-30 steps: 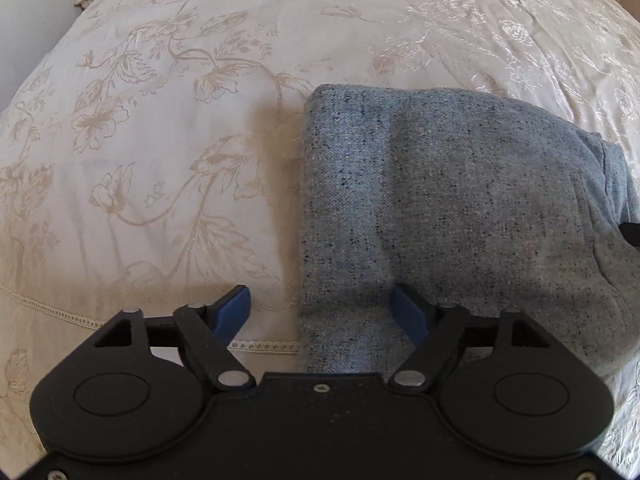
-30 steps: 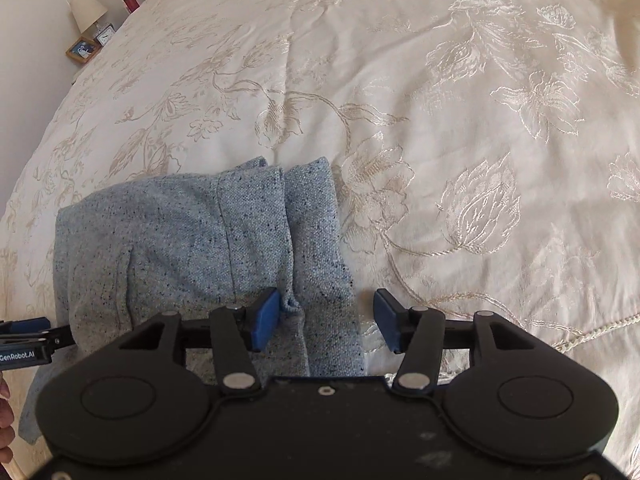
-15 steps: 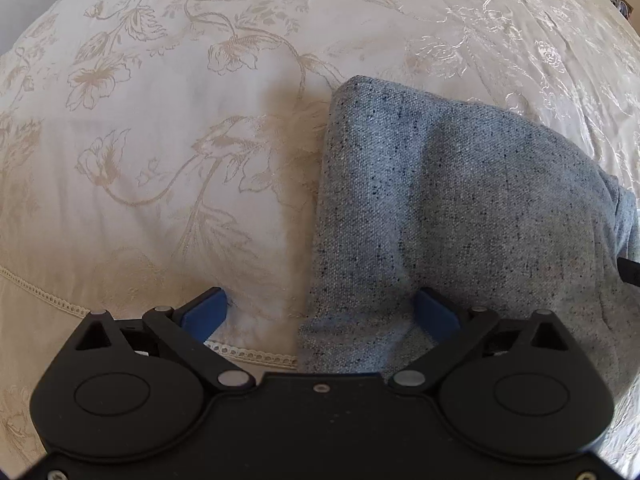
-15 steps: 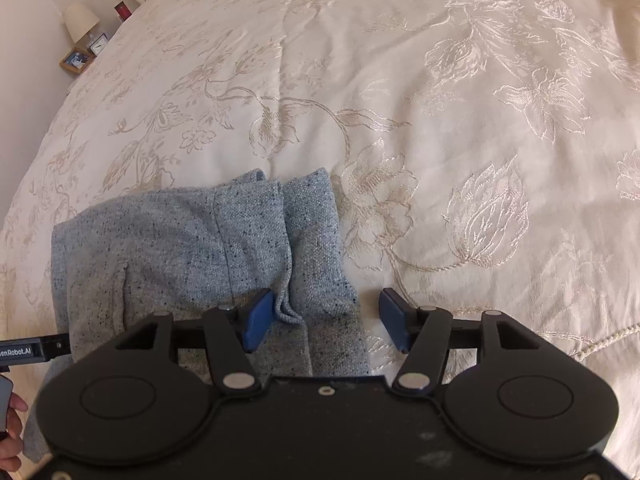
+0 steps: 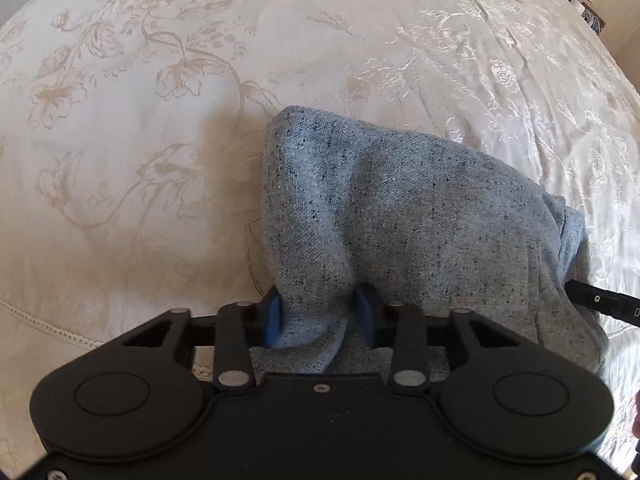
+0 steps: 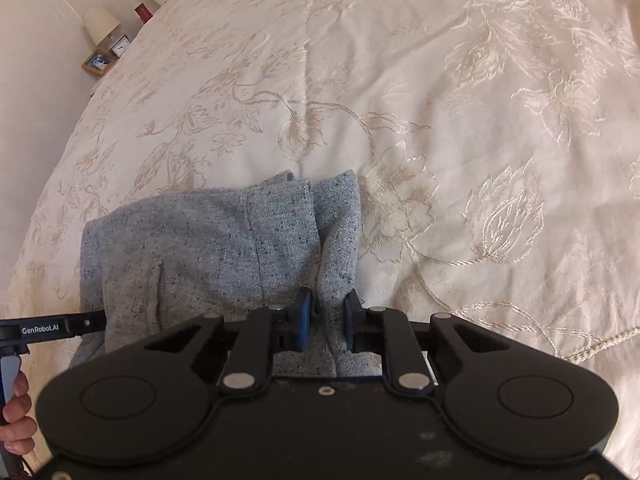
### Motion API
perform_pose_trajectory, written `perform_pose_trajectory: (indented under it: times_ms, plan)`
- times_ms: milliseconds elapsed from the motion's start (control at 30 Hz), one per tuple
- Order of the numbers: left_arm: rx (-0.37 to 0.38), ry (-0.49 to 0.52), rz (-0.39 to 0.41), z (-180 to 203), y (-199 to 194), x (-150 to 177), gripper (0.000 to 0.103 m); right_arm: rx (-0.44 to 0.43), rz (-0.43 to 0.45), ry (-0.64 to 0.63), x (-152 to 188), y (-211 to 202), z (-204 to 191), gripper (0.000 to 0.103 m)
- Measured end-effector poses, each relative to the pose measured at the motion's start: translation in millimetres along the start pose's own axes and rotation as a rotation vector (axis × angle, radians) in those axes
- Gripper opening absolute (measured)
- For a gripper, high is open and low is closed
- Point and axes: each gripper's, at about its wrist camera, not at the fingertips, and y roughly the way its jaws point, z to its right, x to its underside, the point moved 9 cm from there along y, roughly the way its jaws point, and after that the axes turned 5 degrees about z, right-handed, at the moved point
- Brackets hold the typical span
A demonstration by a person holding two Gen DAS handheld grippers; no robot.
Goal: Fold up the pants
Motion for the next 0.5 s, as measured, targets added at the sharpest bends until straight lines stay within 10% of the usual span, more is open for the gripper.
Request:
perform_pose_trajectory:
  times_ms: [133, 500]
  plan:
    - [-0.081, 0.044, 0.031, 8, -14, -2, 0.014, 0.000, 0.026, 0.059, -5, -12, -4, 0.013]
    - [-0.116, -0.002, 0.132, 8, -71, -6, 0.012, -0.053, 0.096, 0.032, -17, -67, -32, 0.011]
